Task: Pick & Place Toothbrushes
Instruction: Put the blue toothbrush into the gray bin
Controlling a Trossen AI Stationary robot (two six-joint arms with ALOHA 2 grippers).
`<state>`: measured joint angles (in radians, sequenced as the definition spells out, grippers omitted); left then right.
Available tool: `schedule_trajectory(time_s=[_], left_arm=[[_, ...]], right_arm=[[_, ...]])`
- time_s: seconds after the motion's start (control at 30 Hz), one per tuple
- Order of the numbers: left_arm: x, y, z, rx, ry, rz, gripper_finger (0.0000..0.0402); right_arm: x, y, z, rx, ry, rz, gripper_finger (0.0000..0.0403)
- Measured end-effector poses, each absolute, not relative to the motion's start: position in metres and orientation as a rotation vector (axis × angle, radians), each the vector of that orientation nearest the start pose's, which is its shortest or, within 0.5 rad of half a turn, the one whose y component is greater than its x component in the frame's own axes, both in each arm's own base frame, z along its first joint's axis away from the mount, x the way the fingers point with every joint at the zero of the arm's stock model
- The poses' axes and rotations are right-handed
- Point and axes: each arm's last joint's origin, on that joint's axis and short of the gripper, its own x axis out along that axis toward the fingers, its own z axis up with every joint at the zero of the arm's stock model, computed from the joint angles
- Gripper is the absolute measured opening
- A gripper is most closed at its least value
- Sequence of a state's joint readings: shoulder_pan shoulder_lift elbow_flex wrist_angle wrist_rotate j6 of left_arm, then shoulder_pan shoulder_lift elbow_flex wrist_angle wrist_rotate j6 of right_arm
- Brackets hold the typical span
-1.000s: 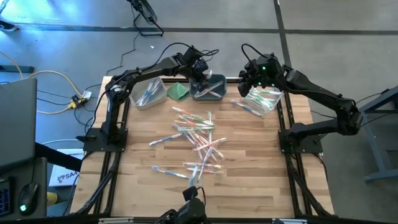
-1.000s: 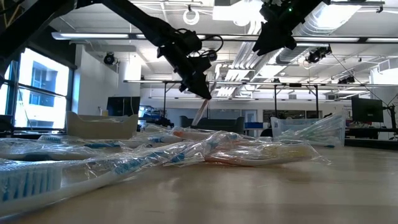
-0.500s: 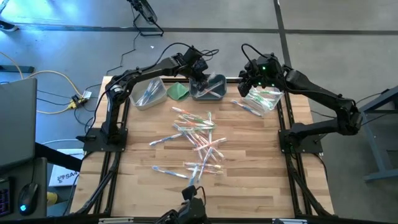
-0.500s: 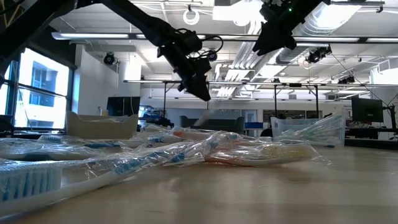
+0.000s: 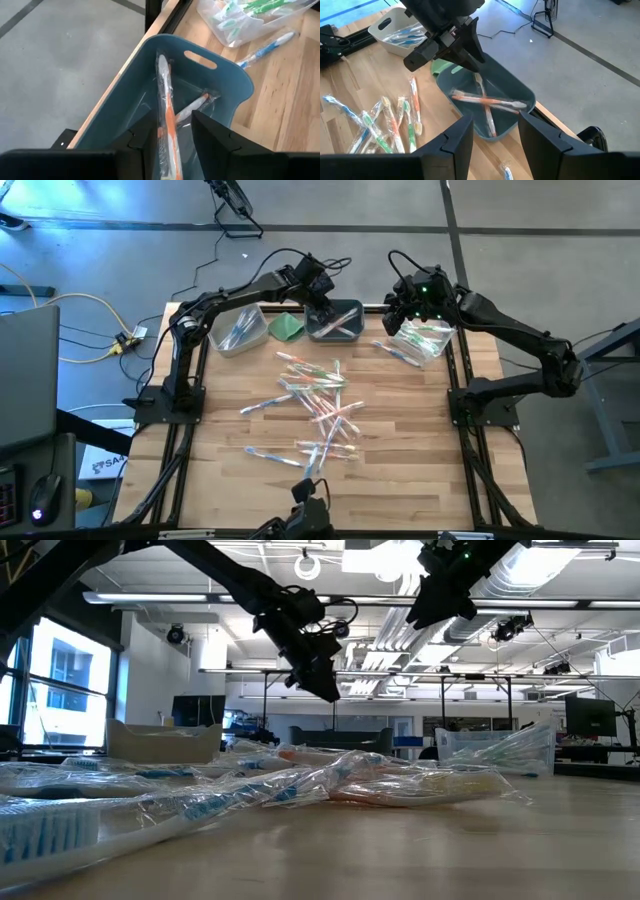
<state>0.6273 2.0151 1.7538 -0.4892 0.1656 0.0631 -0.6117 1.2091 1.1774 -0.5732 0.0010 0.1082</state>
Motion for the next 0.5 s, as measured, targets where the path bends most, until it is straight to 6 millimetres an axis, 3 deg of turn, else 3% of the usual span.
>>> schedule_trajectory(time_s=[0.2,0.43,0.5], left_arm=[[0.3753,0.2627,0.2740,-0.250,0.659,0.344,0.0102],[0.3781,0.2590,0.2760,-0.267,0.630,0.265,0.0013],[0.3785,0.2587,0.2761,-0.272,0.627,0.266,0.0005]], right_arm=[[0.2070,-0.1452,0.3476,0.287,0.554,-0.626,0.0149],[0.2070,-0.1453,0.3476,0.286,0.554,-0.626,0.0149],[0.2070,-0.1453,0.3477,0.286,0.554,-0.626,0.0149]])
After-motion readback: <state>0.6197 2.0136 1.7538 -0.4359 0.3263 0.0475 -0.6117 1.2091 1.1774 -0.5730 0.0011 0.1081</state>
